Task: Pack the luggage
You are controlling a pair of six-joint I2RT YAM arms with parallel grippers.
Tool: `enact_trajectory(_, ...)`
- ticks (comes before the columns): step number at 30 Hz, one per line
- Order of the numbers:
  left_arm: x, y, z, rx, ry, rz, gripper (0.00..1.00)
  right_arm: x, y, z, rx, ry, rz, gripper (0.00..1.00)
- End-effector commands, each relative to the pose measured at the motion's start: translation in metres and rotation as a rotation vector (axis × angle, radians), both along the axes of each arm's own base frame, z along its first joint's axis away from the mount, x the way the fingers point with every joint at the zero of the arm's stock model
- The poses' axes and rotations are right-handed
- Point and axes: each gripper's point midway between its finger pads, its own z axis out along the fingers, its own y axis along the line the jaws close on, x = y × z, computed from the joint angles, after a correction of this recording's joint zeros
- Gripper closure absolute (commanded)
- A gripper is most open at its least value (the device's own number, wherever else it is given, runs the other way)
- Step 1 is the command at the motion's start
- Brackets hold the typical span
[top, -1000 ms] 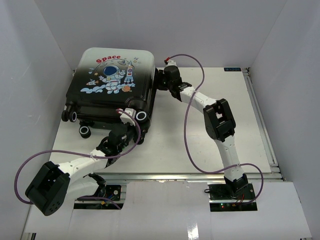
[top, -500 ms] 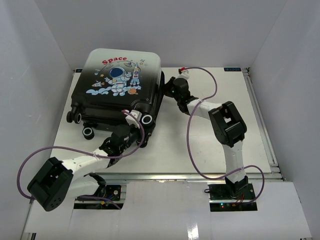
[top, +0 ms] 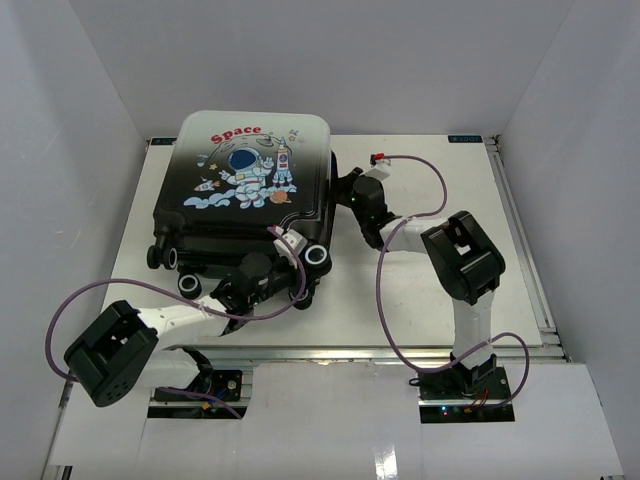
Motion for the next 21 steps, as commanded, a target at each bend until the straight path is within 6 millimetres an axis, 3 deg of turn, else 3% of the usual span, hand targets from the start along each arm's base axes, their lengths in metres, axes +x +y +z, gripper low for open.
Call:
enact_trajectory(1,0.017,-0.026,0.087,-0.171,-0.233,-0.031,1.0,-0.114,0.06,-0.075,-0.145,0.214,0.321,0.92)
enact_trajectory(5,0.034,-0.004,0.076,-0.13,-0.217,0.091,1.0,-0.126,0.049,-0.069,-0.143,0.199,0.311,0.92)
enact_trajectory(14,0.061,0.055,0.077,-0.202,-0.129,0.279,1.0,-0.163,0.032,-0.066,-0.134,0.174,0.299,0.92)
enact_trajectory(17,0.067,0.076,0.077,-0.206,-0.112,0.371,1.0,-0.175,0.041,-0.06,-0.13,0.155,0.312,0.92)
enact_trajectory(21,0.078,0.117,0.071,-0.198,-0.058,0.596,1.0,-0.201,0.077,-0.051,-0.11,0.126,0.381,0.92)
